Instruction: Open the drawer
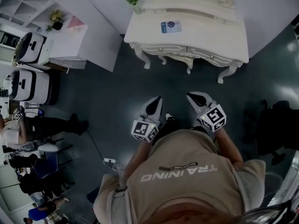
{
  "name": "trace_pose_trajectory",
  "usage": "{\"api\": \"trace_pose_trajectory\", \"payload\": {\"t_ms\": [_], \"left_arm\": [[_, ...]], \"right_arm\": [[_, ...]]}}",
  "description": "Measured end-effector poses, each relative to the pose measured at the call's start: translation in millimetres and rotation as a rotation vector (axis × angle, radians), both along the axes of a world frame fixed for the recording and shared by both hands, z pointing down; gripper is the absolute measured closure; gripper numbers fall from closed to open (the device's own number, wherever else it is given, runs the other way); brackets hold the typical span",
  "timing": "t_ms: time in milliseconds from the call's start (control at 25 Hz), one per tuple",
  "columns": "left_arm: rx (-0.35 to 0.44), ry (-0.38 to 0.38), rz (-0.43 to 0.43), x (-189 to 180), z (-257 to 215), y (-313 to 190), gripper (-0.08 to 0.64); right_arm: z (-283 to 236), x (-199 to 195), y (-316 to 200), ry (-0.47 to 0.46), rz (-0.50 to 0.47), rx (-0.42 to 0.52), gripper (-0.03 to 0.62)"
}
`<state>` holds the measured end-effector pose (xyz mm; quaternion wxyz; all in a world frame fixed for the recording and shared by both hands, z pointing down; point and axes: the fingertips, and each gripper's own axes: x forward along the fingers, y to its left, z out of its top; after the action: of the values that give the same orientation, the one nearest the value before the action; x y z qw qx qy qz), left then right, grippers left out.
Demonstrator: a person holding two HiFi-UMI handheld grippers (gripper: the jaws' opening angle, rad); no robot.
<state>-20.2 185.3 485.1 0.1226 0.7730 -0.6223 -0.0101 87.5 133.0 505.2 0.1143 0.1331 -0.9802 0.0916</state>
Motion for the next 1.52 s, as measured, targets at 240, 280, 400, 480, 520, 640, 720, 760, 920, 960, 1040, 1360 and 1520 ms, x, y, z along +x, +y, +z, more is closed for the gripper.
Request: {"api": "trace_pose_trajectory", "payload": {"t_ms": [240,280,400,480,520,640,720,760,920,960,1040,1360,1520], "left_arm": [[0.055,-0.042,0.026,-60,-1,-32,0.56],[0.06,-0.069,0.029,-70,3,-38,0.56],[0.042,-0.12,0.085,-84,21,-62,0.56],[0.016,-0.115,0.128,-84,30,-76,0.56],[0.007,-0.108,0.14,-86,32,-82,0.56],[-0.003,-0.109,0.144,-95,35,-107,0.56],[-0.013,-0.101,0.133,-100,39,-127,0.56],[-0.024,-0.093,0.128,-101,42,-136,0.56],[-0.077,-0.065,0.11,-111,47,-170,0.56],[-0.087,-0.04,0.101,-117,44,-180,0.56],[-0.102,0.015,0.075,-125,42,-201,0.56],[-0.133,-0.011,-0.065,-143,32,-294,0.56],[-0.174,0.162,-0.084,-142,46,-328,0.56]], "right_arm": [[-8,-68,-26,0.012,0.076,0.04,0.589],[-8,-78,-29,0.02,0.082,0.056,0.589],[2,-101,-36,0.085,0.067,0.095,0.589],[9,-108,-38,0.12,0.052,0.091,0.589],[12,-110,-42,0.127,0.056,0.078,0.589],[19,-113,-70,0.12,0.085,0.037,0.589],[26,-115,-91,0.107,0.086,0.018,0.589],[30,-116,-101,0.104,0.08,0.012,0.589],[40,-126,-147,0.061,0.066,-0.002,0.589],[38,-131,-161,0.041,0.063,0.0,0.589],[34,-138,-195,0.013,0.052,0.008,0.589],[32,-144,-302,0.005,-0.066,0.012,0.589],[46,-146,-334,0.003,-0.092,-0.026,0.589]]}}
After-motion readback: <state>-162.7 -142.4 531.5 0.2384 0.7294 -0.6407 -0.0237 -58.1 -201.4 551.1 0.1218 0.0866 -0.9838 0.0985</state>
